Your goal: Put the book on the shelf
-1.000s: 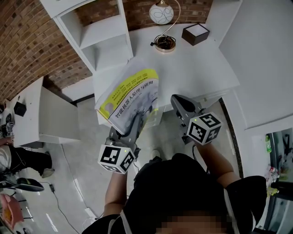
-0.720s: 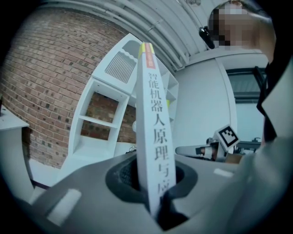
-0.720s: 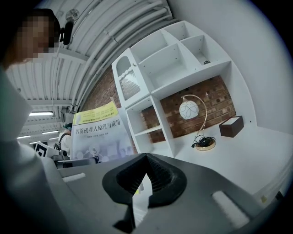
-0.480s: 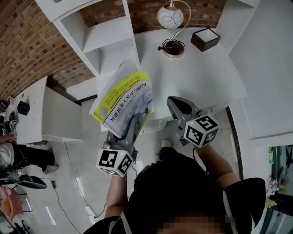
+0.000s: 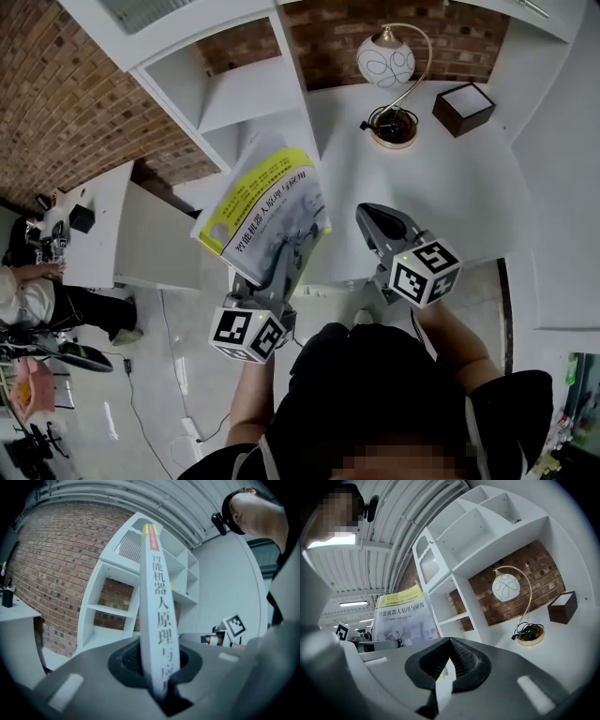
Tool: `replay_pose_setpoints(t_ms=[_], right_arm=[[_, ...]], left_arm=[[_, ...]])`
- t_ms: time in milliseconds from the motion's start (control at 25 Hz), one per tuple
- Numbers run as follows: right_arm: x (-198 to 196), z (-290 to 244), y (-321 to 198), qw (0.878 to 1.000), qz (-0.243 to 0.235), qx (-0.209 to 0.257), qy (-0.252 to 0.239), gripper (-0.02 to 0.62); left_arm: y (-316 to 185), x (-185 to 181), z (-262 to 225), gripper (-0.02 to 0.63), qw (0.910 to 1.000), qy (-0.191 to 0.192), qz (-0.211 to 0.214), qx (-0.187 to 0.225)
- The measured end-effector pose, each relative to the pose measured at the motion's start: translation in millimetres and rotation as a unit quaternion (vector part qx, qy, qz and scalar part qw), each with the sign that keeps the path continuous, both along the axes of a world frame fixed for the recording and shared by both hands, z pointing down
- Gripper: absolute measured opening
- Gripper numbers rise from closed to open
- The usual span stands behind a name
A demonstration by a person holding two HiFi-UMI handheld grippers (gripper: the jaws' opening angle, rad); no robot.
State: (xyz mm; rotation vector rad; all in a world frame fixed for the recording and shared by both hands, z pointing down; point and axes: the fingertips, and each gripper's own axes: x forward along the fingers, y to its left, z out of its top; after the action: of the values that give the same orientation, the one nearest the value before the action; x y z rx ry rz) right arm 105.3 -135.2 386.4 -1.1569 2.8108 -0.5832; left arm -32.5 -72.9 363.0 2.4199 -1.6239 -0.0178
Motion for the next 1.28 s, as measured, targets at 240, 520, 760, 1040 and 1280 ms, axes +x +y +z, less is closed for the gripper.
replay_pose_setpoints(t_ms=[240,520,760,1040,1280], right_arm=[[-17,0,-16,1.0,-0.026,0.003,0.0,-0.005],[-33,-8,-37,1.0,-0.015,0.019,0.006,-0.005],[-60,-14,-58,1.0,0.002,0.014,0.006,-0.005],[-93,-21,-68,1.0,0.01,0.021,0.008,-0.005],[-101,-18,-70,0.999,0.02,0.033,0.012,-0.005]], left_arm=[[-19,-3,-1,0.066,0.9998,-0.013,-0.012,0.008],[-44,-20,-6,0.066,0.9998,-0.002,0.0,0.018],[-70,-50,-19,0.066,0.9995,-0.006,0.015,0.027],[-91,-79,-31,0.066,0.9988,-0.007,0.029,0.039],[-101,-85,-24,0.066,0.9981,-0.004,0.042,0.045]])
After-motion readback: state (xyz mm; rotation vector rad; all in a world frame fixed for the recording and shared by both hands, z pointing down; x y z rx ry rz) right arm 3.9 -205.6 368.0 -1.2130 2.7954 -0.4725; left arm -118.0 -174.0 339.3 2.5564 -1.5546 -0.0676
